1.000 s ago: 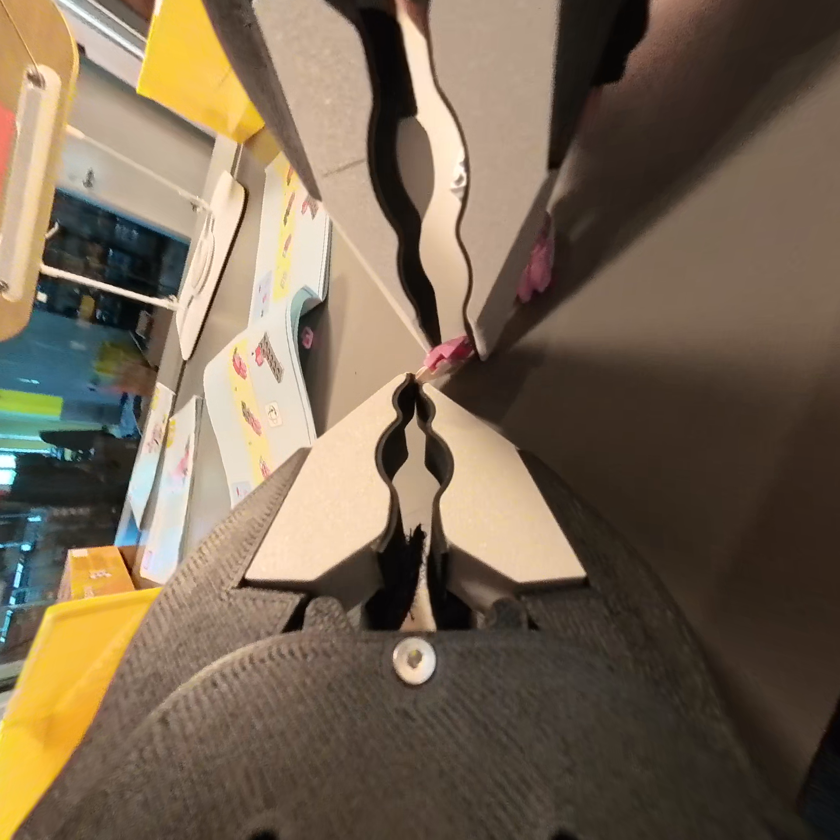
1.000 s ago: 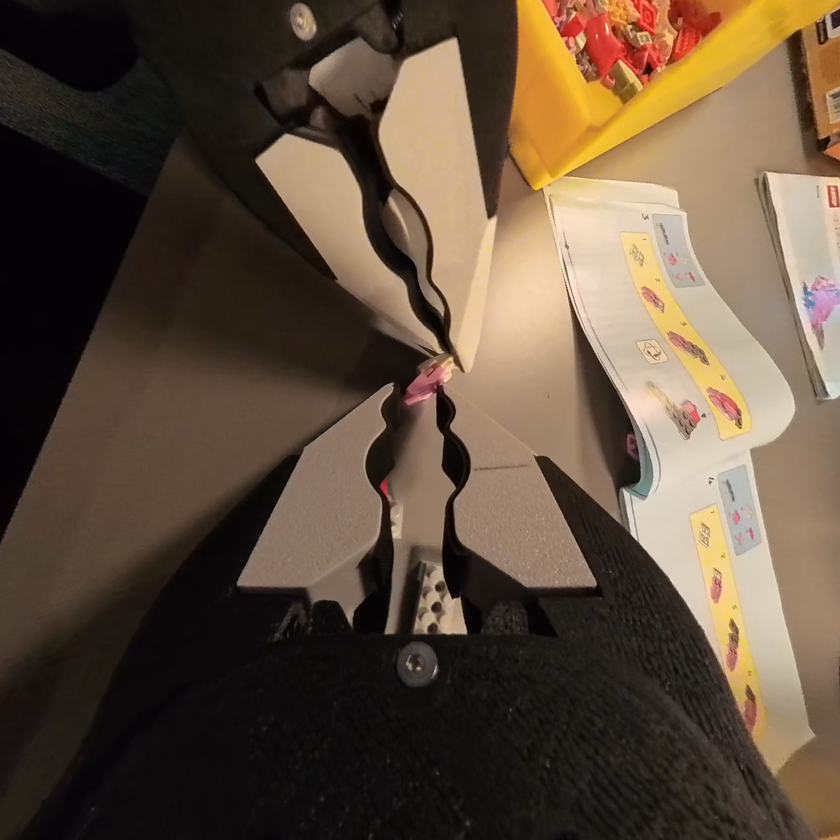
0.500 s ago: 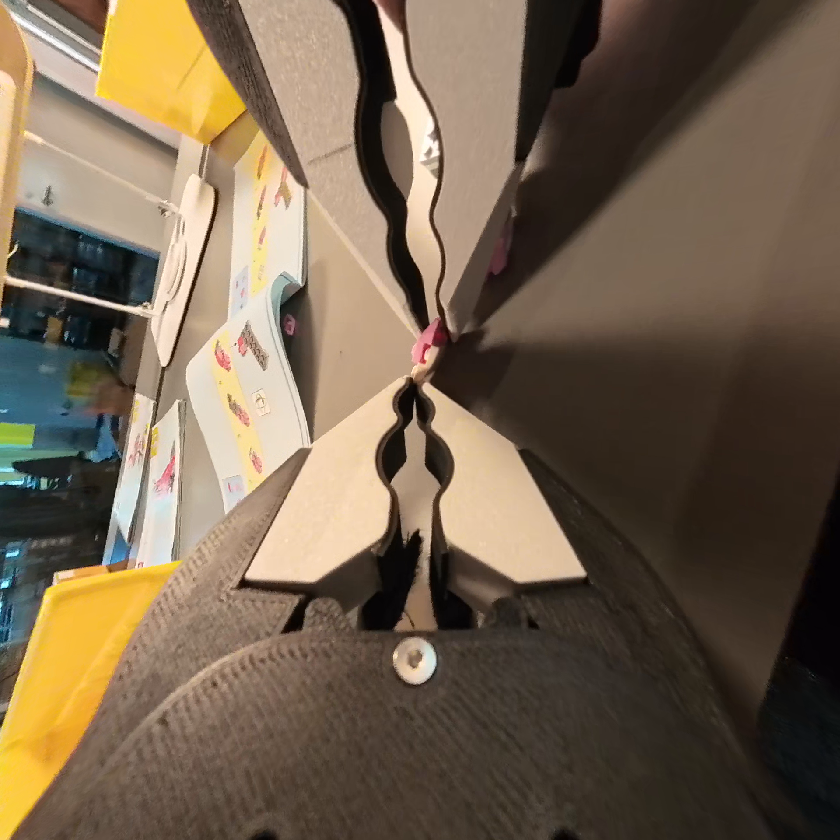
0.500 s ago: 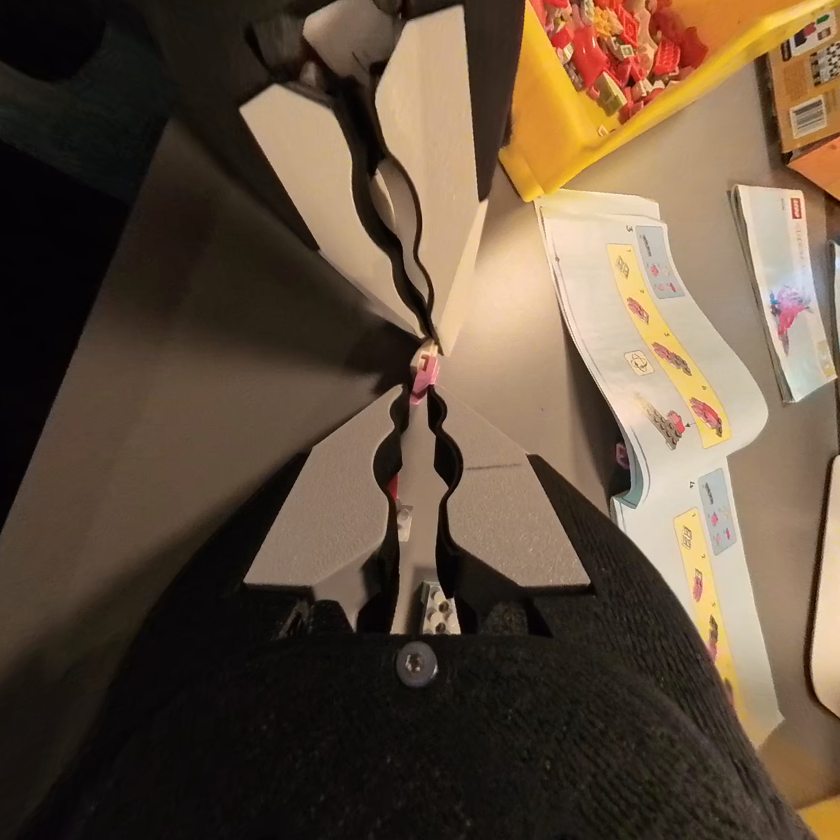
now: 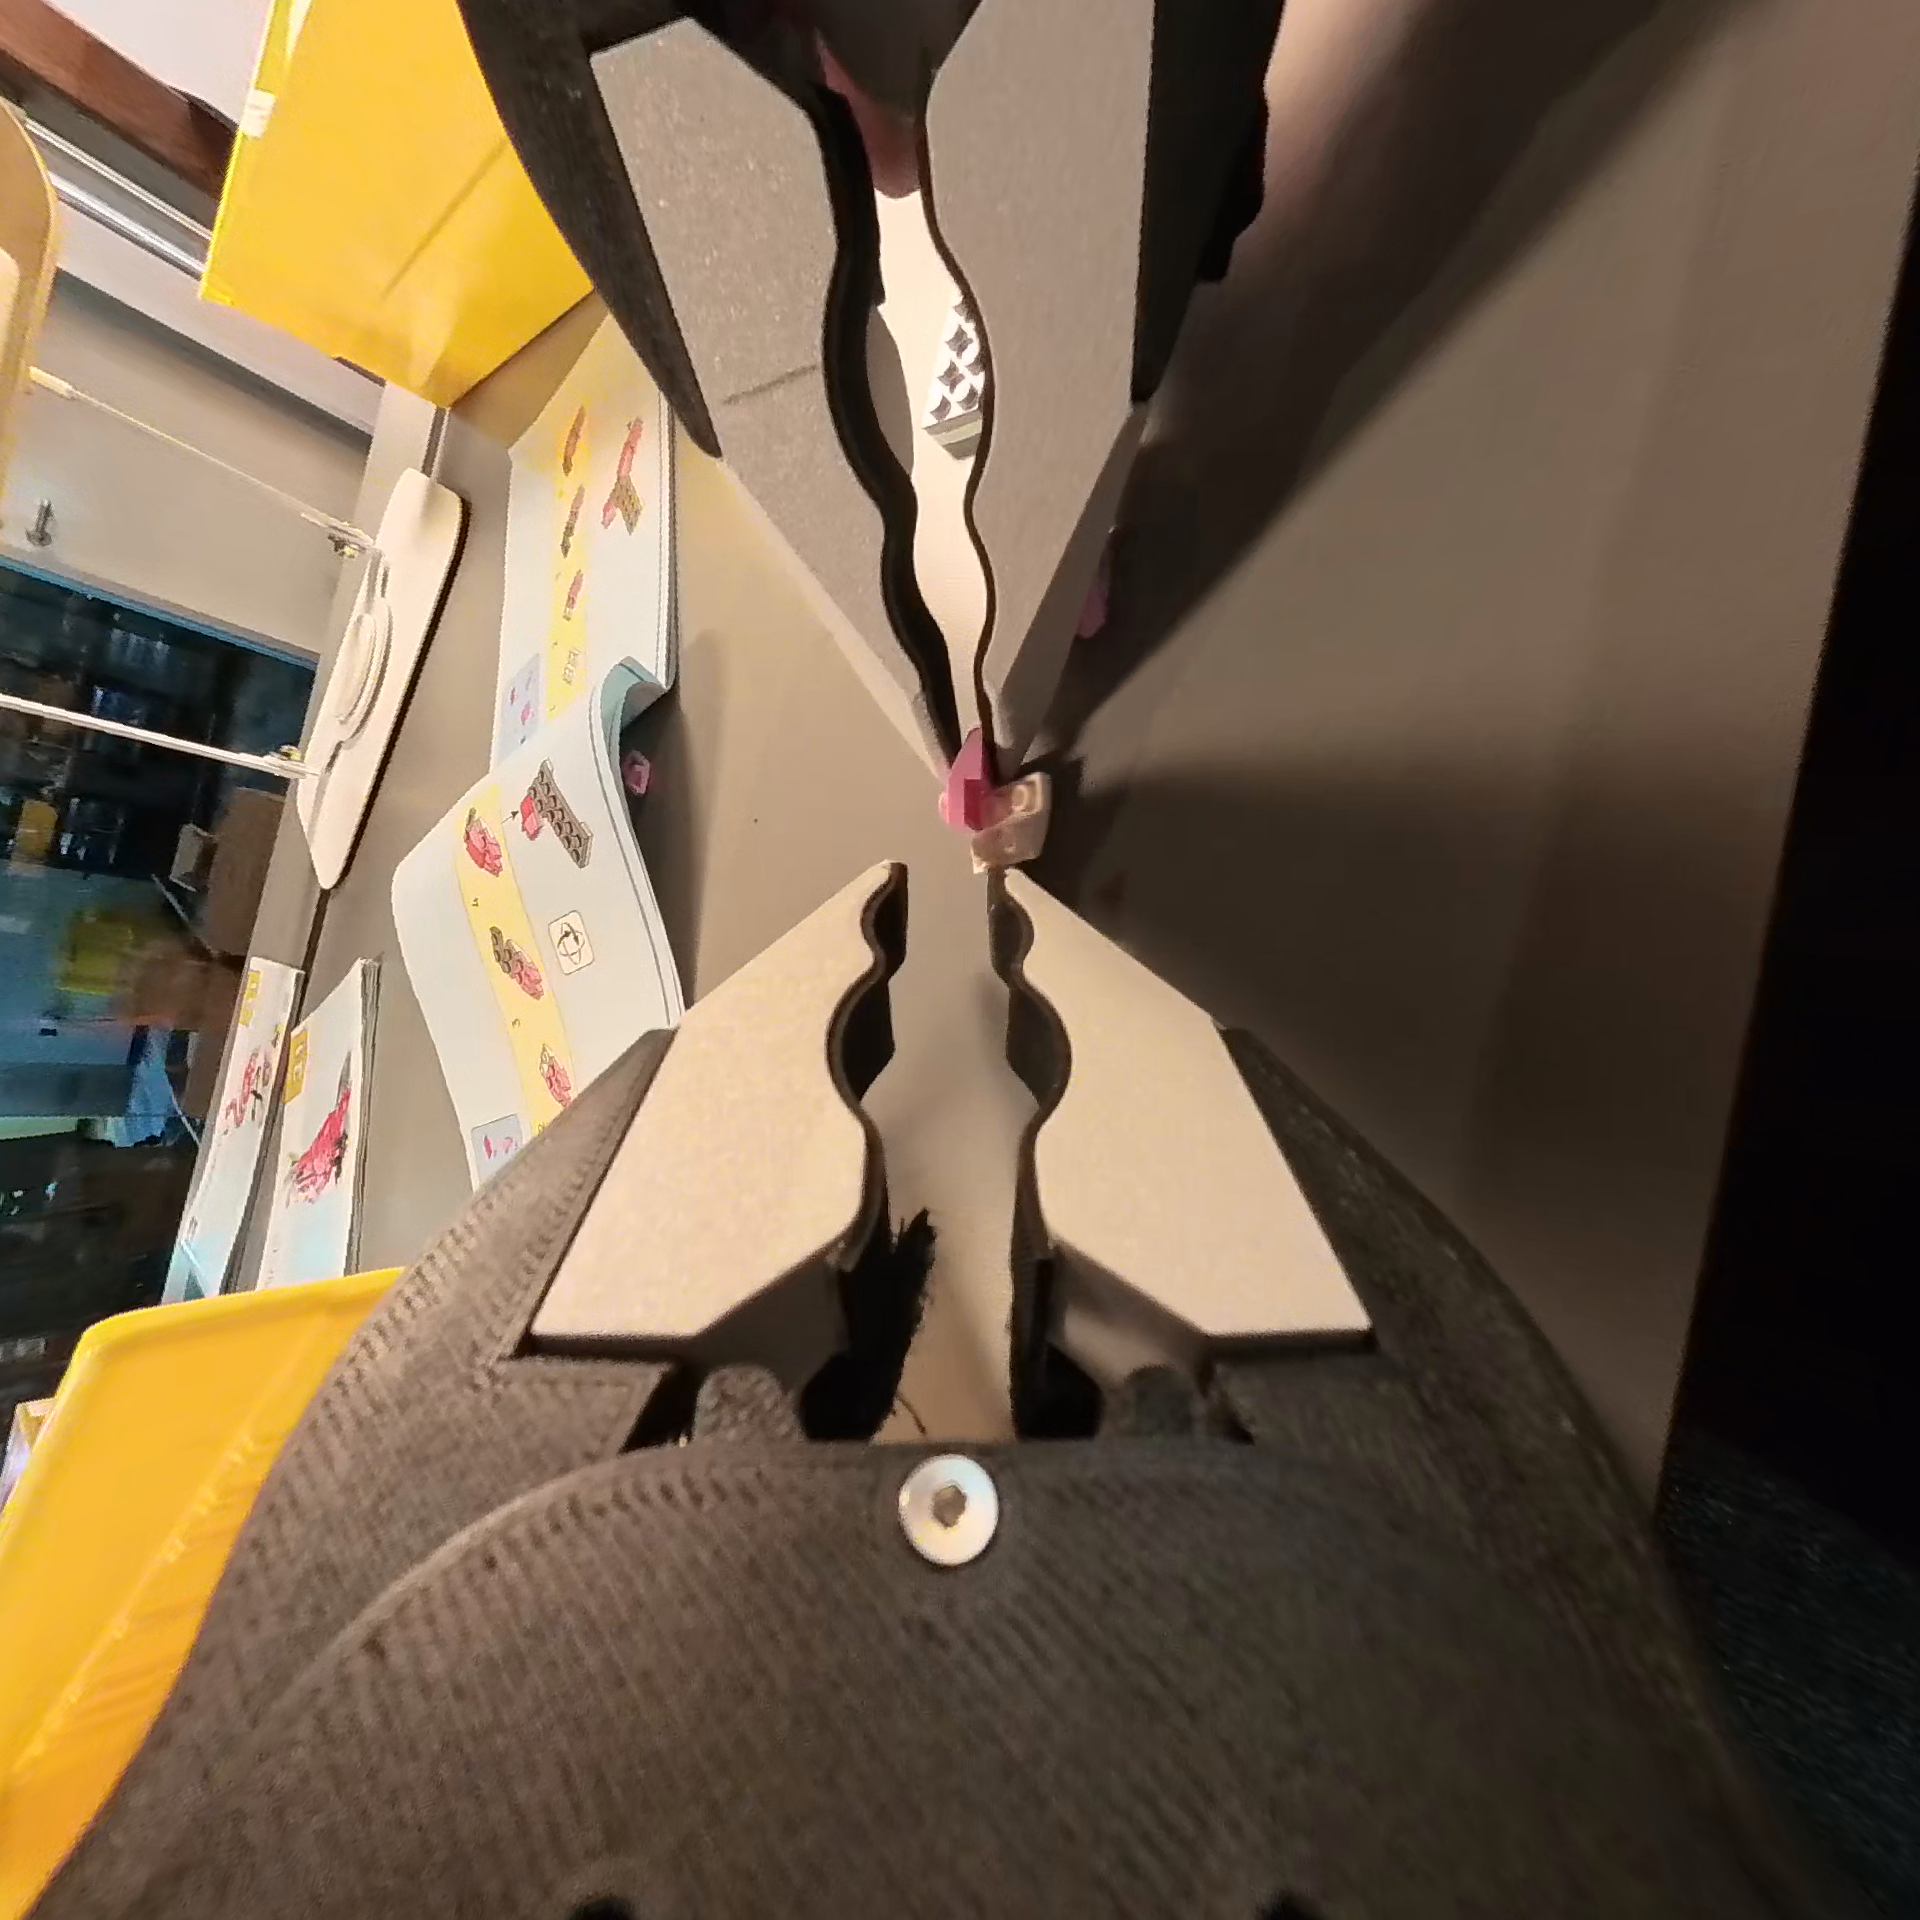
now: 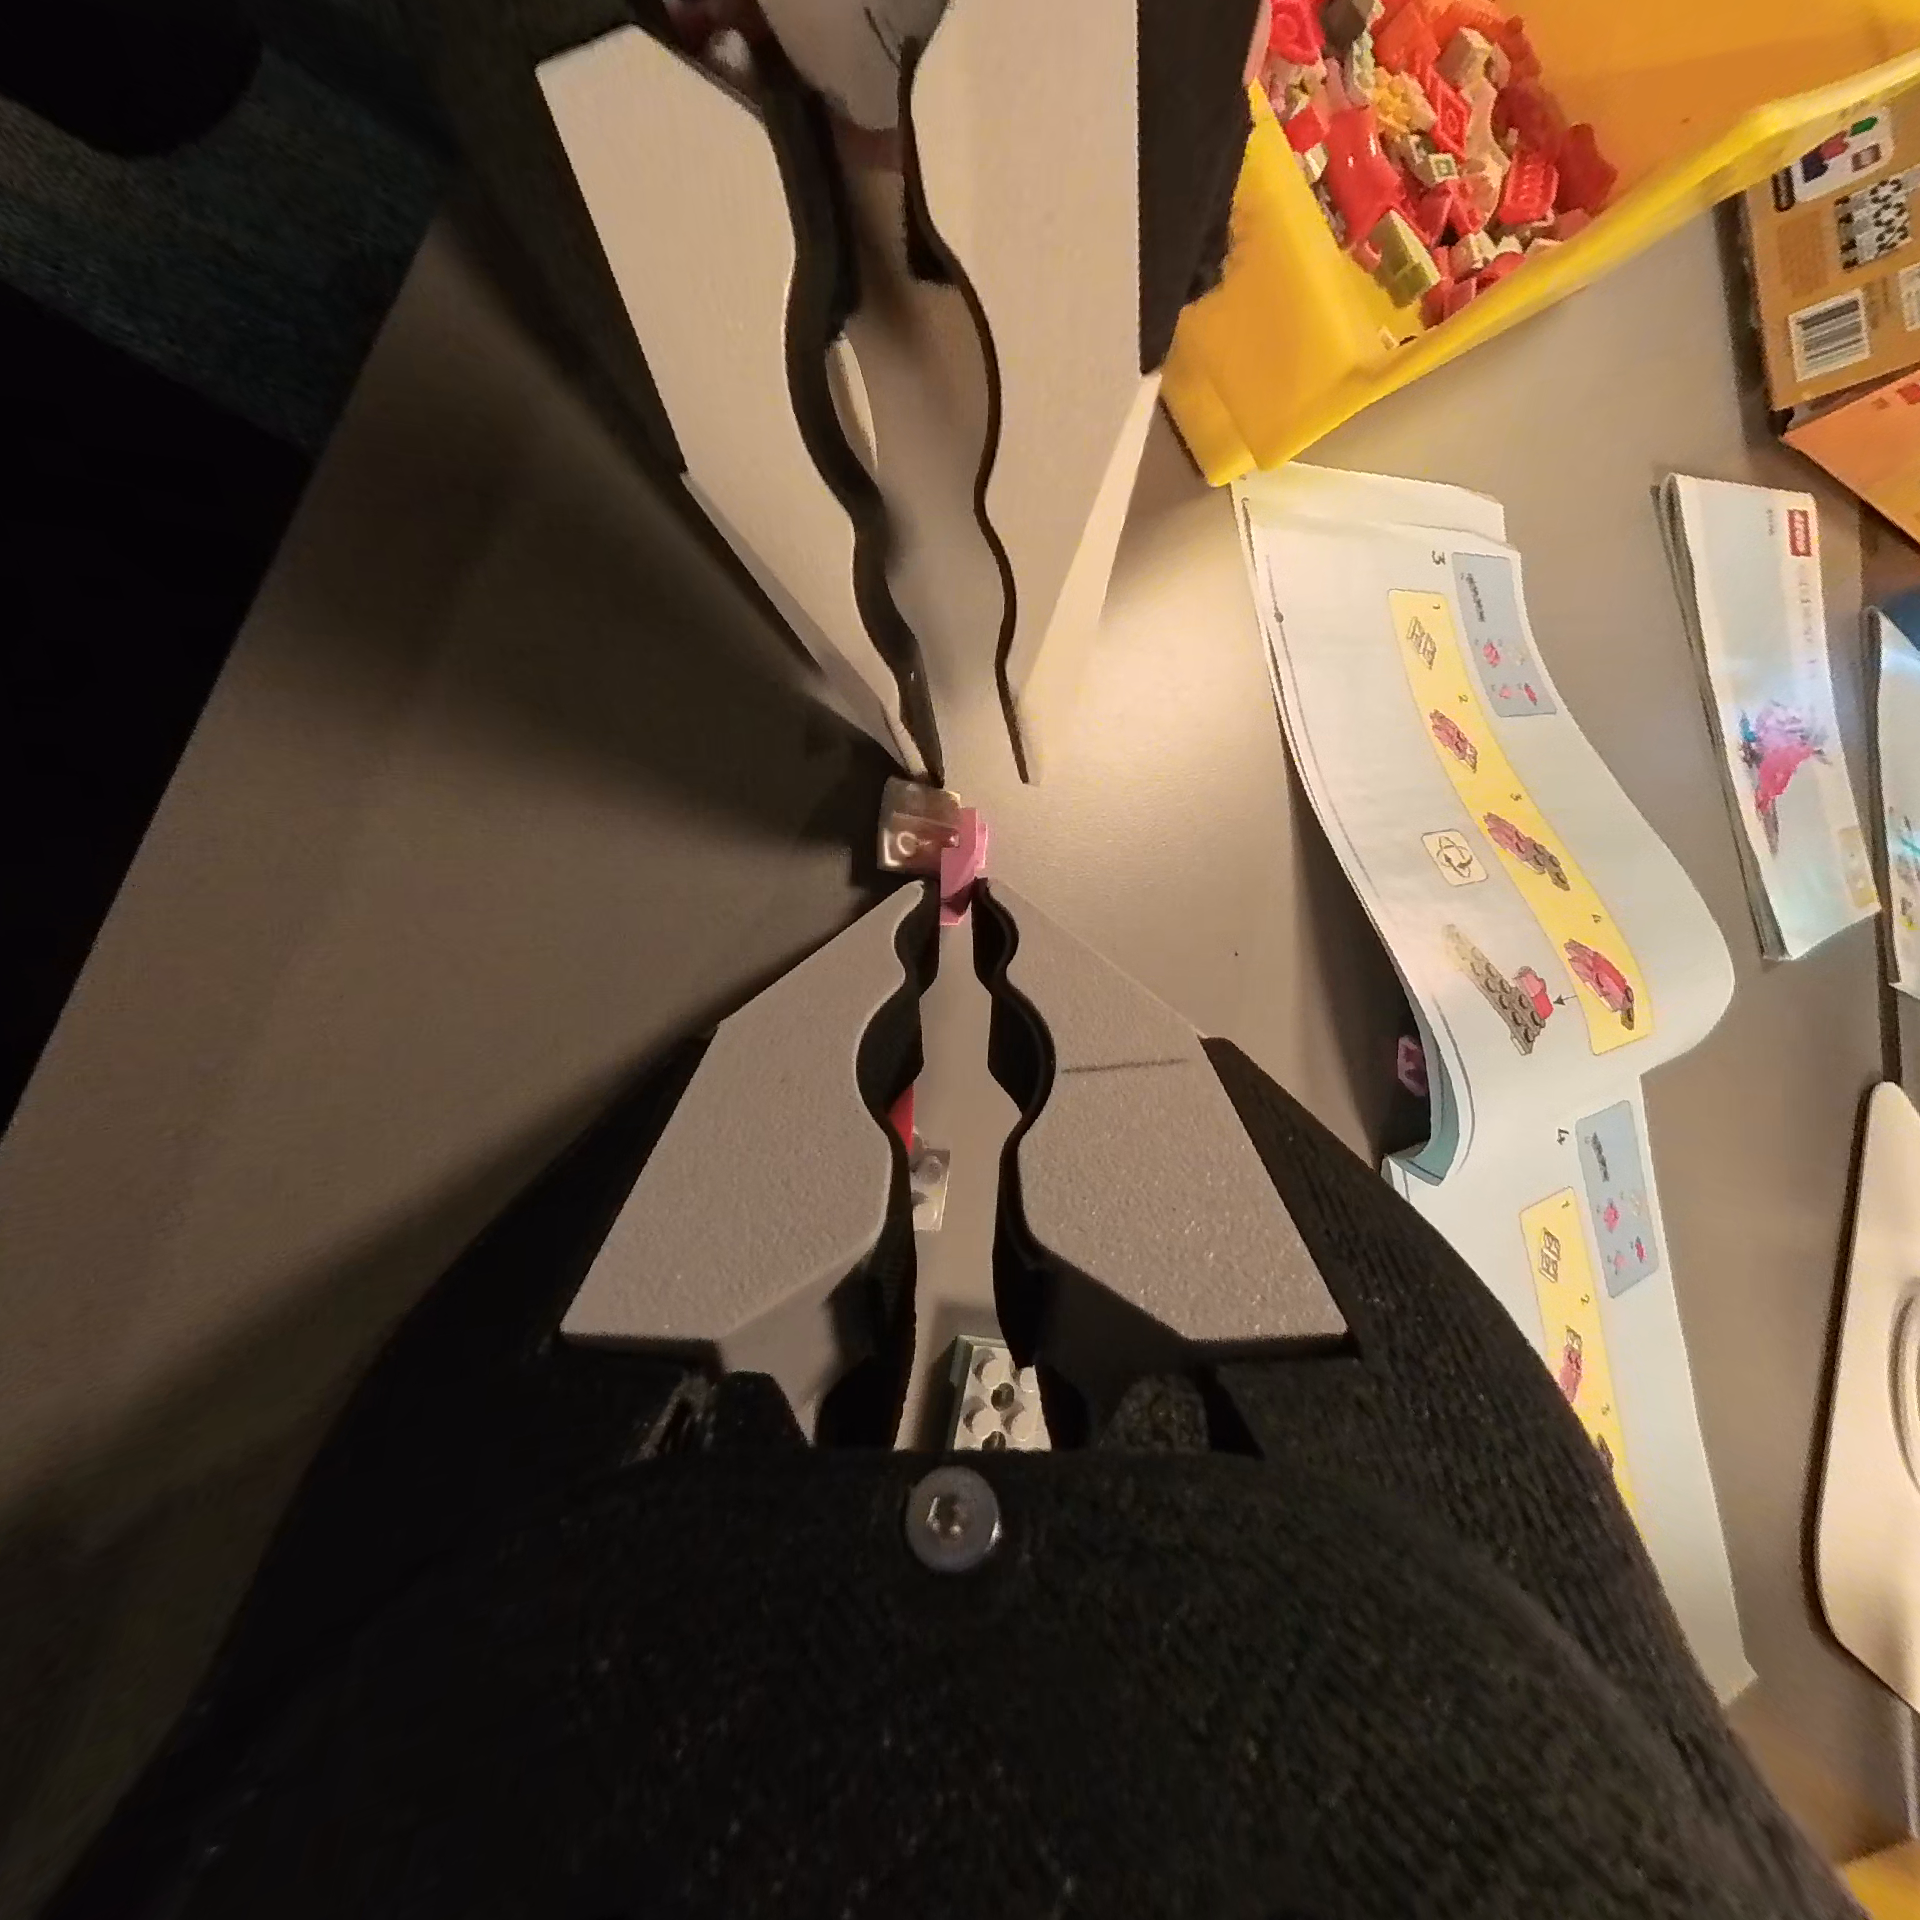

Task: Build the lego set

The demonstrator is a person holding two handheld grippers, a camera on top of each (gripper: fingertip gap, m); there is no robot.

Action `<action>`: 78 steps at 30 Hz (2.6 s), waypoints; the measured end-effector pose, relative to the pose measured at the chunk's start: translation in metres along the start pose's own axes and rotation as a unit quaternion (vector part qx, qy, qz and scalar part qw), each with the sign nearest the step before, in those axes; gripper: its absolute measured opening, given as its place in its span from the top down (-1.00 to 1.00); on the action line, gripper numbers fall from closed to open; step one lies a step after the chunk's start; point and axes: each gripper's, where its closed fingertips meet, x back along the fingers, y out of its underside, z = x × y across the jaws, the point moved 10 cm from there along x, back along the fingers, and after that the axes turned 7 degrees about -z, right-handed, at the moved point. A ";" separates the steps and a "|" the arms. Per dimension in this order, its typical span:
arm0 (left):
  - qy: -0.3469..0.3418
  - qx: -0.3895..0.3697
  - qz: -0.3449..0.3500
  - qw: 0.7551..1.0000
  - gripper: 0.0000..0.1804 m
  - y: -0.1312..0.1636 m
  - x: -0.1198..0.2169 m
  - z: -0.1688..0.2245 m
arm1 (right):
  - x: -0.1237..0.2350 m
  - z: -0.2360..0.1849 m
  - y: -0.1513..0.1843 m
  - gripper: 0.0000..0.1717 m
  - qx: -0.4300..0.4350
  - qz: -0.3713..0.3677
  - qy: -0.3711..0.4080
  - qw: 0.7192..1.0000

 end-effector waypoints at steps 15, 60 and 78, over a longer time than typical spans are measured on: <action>0.140 0.166 0.024 0.976 0.65 0.001 0.001 -0.009 | 0.003 -0.020 -0.002 0.96 0.243 -0.001 0.108 0.964; 0.171 0.260 0.006 0.950 0.85 0.005 -0.008 -0.018 | 0.006 -0.016 -0.008 0.64 0.171 0.010 0.104 0.980; 0.176 0.220 0.019 0.959 0.86 0.002 -0.007 -0.015 | 0.002 0.006 0.003 0.84 -0.109 0.003 -0.074 0.991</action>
